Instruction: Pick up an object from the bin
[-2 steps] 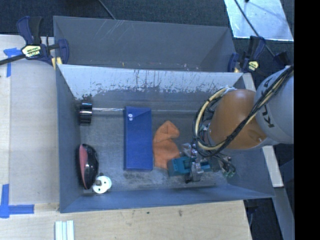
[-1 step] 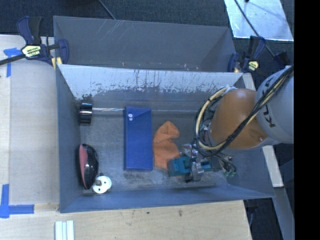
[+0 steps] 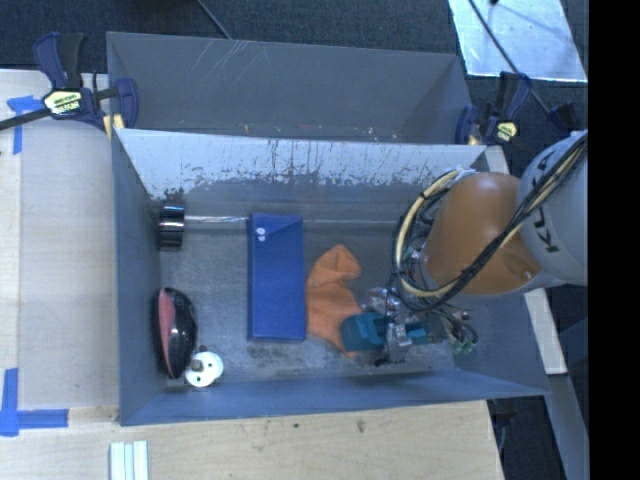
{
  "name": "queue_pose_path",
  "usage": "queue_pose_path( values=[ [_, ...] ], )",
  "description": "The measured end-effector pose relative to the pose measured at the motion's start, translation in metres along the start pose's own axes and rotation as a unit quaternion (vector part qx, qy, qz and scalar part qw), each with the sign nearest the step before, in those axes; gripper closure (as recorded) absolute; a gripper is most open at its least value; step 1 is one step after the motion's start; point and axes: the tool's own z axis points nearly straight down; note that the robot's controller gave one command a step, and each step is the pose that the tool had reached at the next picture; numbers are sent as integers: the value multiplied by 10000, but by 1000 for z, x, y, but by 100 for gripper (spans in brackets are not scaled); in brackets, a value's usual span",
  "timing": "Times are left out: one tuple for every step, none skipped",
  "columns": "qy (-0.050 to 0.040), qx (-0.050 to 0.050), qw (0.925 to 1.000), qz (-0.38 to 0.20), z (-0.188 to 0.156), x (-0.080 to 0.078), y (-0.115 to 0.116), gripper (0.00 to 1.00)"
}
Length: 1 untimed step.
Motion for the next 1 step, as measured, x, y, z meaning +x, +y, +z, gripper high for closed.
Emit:
queue_pose_path(
  values=[
    [-7,0,10000,0,-19,0,0,100]
  ],
)
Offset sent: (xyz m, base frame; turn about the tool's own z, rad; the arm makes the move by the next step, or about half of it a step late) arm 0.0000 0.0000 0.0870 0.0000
